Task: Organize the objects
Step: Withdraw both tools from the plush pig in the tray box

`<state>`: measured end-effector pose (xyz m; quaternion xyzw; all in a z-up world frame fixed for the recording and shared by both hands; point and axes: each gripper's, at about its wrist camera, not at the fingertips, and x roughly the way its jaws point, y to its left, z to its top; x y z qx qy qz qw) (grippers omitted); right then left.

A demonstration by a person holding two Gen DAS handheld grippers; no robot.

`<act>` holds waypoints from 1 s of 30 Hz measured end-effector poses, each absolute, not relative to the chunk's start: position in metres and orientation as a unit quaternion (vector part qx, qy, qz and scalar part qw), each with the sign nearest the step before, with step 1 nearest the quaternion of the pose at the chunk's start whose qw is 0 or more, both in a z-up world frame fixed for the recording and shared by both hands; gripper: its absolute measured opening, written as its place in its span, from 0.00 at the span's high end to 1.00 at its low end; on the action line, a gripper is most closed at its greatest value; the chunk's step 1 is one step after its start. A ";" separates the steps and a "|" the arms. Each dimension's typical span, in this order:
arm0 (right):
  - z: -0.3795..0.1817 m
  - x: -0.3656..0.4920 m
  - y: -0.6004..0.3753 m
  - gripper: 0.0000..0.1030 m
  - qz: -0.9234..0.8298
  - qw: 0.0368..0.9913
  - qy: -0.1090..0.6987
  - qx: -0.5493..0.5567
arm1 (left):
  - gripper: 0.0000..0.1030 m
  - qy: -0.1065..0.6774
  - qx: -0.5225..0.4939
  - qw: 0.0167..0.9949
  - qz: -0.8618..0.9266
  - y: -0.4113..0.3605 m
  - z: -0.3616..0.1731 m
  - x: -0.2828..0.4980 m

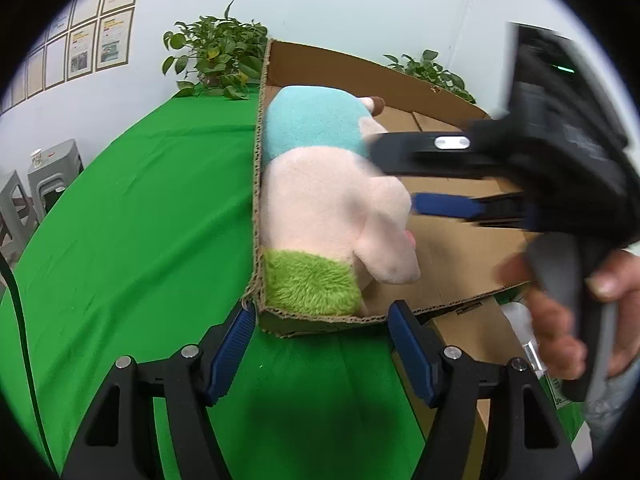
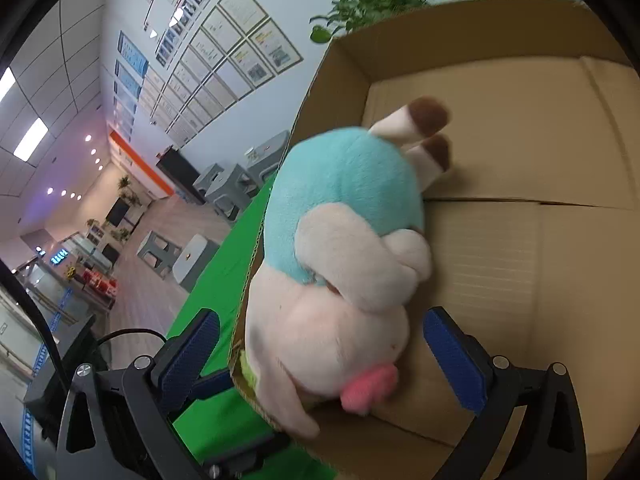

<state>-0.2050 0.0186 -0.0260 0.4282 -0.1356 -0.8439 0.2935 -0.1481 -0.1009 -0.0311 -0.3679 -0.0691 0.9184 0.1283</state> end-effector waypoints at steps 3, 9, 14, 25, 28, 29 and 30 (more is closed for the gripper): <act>-0.004 -0.172 0.046 0.00 -0.872 0.247 -0.132 0.403 | 0.32 -0.041 -0.354 0.096 0.929 -0.100 -0.024 -0.140; 0.022 -0.100 0.087 0.00 -0.914 0.169 -0.092 0.357 | 0.27 -0.035 -0.320 0.069 0.944 -0.103 -0.010 -0.133; 0.015 -0.060 0.158 0.00 -0.926 0.121 -0.103 0.341 | 0.29 -0.057 -0.346 0.046 0.935 -0.105 -0.025 -0.148; -0.011 -0.029 0.254 0.00 -0.917 0.084 -0.161 0.356 | 0.70 -0.092 -0.344 0.039 0.933 -0.108 -0.031 -0.160; -0.019 -0.027 0.256 0.01 -0.917 0.073 -0.155 0.361 | 0.71 -0.092 -0.345 0.040 0.933 -0.109 -0.030 -0.162; -0.021 -0.027 0.257 0.01 -0.917 0.069 -0.156 0.361 | 0.71 -0.092 -0.345 0.040 0.933 -0.110 -0.029 -0.163; -0.022 -0.026 0.257 0.01 -0.917 0.065 -0.156 0.361 | 0.71 -0.091 -0.346 0.041 0.933 -0.109 -0.029 -0.164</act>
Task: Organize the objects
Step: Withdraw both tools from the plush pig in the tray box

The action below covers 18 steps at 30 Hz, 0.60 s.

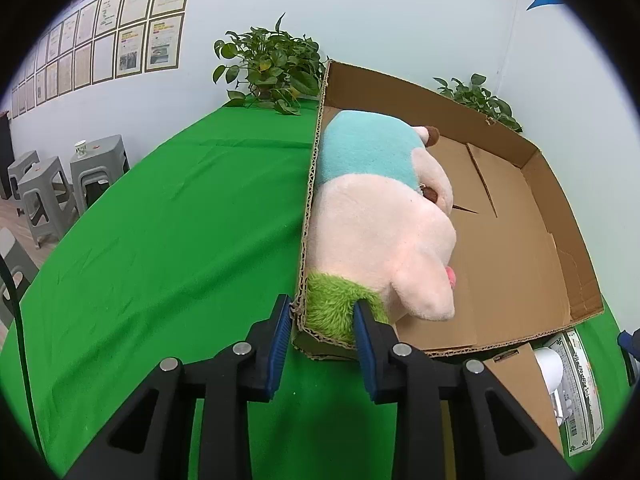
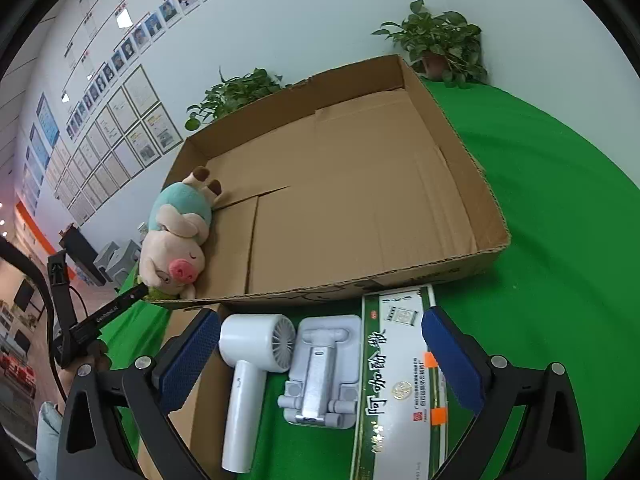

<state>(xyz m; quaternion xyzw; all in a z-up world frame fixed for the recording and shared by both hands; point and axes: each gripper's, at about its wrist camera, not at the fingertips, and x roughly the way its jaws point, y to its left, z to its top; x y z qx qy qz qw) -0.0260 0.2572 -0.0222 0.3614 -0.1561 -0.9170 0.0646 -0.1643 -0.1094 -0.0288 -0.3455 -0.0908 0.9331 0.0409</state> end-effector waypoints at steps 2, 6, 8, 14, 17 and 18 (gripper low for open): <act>-0.025 -0.026 0.256 0.01 -0.917 0.062 -0.149 0.365 | 0.71 -0.087 -0.347 0.041 0.933 -0.108 -0.028 -0.165; -0.025 -0.023 0.240 0.01 -0.919 0.075 -0.120 0.369 | 0.66 -0.070 -0.348 0.039 0.934 -0.105 -0.026 -0.160; -0.026 -0.022 0.231 0.01 -0.921 0.074 -0.100 0.370 | 0.58 -0.056 -0.344 0.037 0.937 -0.101 -0.021 -0.152; -0.033 -0.023 0.219 0.01 -0.921 0.084 -0.086 0.372 | 0.22 -0.051 -0.299 0.057 0.951 -0.089 0.006 -0.114; -0.035 -0.022 0.215 0.01 -0.921 0.093 -0.082 0.369 | 0.22 -0.040 -0.286 0.068 0.955 -0.080 0.017 -0.098; -0.035 -0.022 0.214 0.01 -0.921 0.098 -0.081 0.367 | 0.22 -0.038 -0.284 0.074 0.955 -0.076 0.018 -0.095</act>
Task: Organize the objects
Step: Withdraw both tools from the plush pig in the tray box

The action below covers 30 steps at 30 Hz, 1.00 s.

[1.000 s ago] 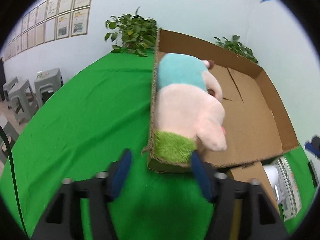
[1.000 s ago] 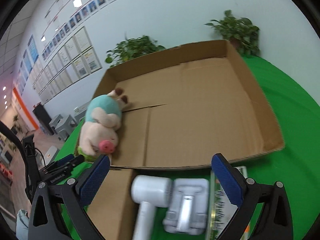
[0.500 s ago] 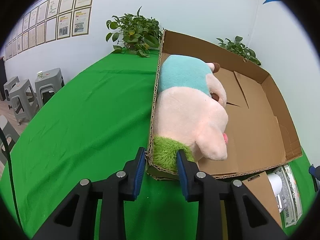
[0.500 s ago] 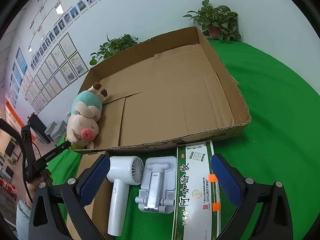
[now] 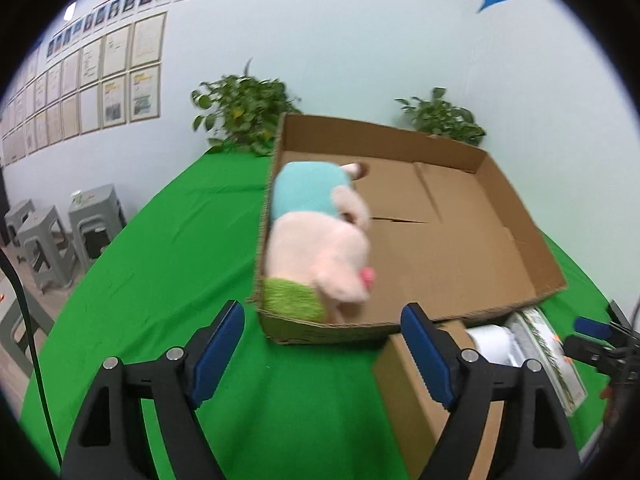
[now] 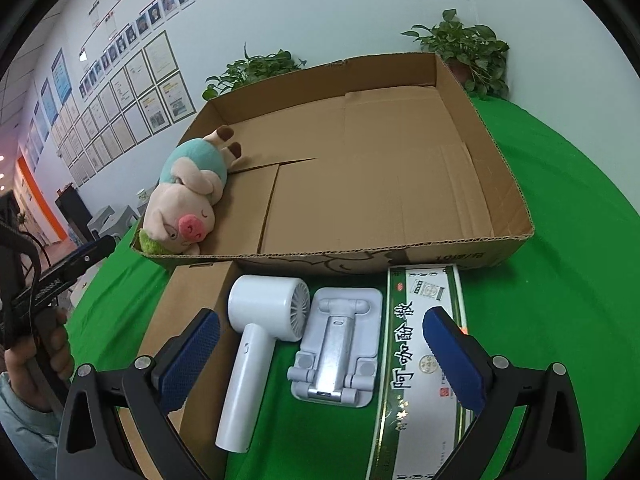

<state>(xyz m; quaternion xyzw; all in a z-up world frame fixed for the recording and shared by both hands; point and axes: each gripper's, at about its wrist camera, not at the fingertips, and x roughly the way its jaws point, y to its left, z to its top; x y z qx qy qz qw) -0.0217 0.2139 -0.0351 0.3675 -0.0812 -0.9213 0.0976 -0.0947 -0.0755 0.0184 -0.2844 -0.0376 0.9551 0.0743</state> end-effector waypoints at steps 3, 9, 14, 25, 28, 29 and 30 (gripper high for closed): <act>-0.036 -0.022 0.211 0.01 -0.920 0.108 -0.079 0.367 | 0.22 -0.037 -0.286 0.098 0.953 -0.066 0.021 -0.089; -0.035 -0.016 0.204 0.01 -0.920 0.122 -0.066 0.366 | 0.22 -0.042 -0.297 0.116 0.947 -0.056 0.017 -0.085; -0.030 0.001 0.191 0.01 -0.920 0.152 -0.051 0.358 | 0.22 -0.035 -0.299 0.119 0.946 -0.051 0.024 -0.074; -0.006 0.079 0.112 0.01 -0.892 0.321 0.042 0.314 | 0.22 -0.013 -0.274 0.102 0.956 -0.057 0.068 -0.034; -0.005 0.103 0.101 0.01 -0.879 0.372 0.052 0.294 | 0.22 -0.020 -0.292 0.113 0.949 -0.055 0.058 -0.033; -0.010 0.107 0.102 0.01 -0.879 0.371 0.056 0.294 | 0.22 -0.027 -0.304 0.121 0.944 -0.054 0.051 -0.034; -0.015 0.109 0.105 0.01 -0.878 0.368 0.057 0.300 | 0.22 -0.033 -0.314 0.128 0.940 -0.053 0.044 -0.035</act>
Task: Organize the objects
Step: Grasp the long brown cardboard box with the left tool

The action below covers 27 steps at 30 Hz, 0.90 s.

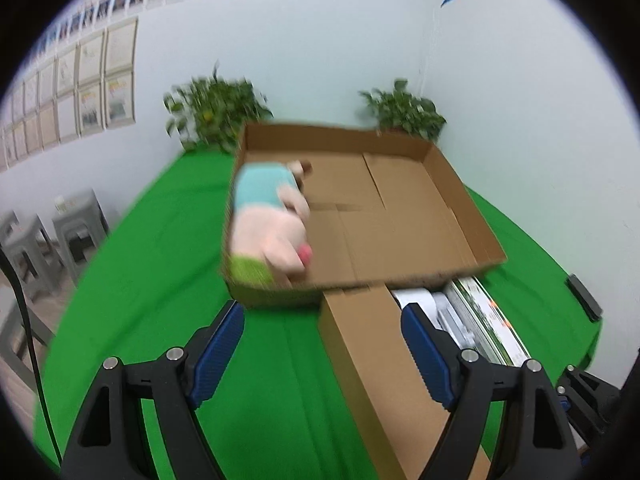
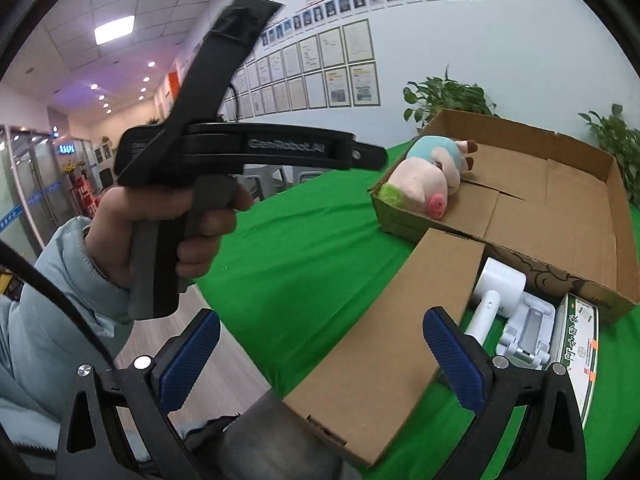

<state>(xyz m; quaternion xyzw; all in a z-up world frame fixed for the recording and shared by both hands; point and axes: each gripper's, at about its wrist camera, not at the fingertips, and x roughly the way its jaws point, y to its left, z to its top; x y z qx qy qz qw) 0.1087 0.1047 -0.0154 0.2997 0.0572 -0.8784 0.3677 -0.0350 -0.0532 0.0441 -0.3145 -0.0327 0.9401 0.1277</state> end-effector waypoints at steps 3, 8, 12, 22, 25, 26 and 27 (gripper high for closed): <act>-0.039 0.105 0.120 0.01 -0.870 0.352 0.044 0.343 | 0.22 -0.057 -0.352 0.160 0.920 -0.046 0.014 -0.041; -0.055 0.097 0.141 0.01 -0.871 0.324 0.015 0.368 | 0.22 -0.111 -0.413 0.201 0.881 -0.034 -0.038 -0.053; -0.061 0.086 0.146 0.01 -0.864 0.328 -0.011 0.383 | 0.22 -0.126 -0.433 0.219 0.865 -0.029 -0.057 -0.051; -0.076 0.076 0.120 0.00 -0.855 0.325 -0.005 0.403 | 0.24 -0.154 -0.435 0.260 0.848 -0.019 -0.065 -0.040; -0.075 0.083 0.118 0.00 -0.855 0.325 -0.002 0.405 | 0.24 -0.153 -0.440 0.253 0.848 -0.019 -0.062 -0.025; -0.075 0.089 0.118 0.00 -0.853 0.328 -0.001 0.405 | 0.24 -0.150 -0.442 0.251 0.848 -0.019 -0.061 -0.019; -0.075 0.094 0.118 0.00 -0.852 0.332 -0.002 0.404 | 0.24 -0.148 -0.446 0.250 0.846 -0.020 -0.060 -0.010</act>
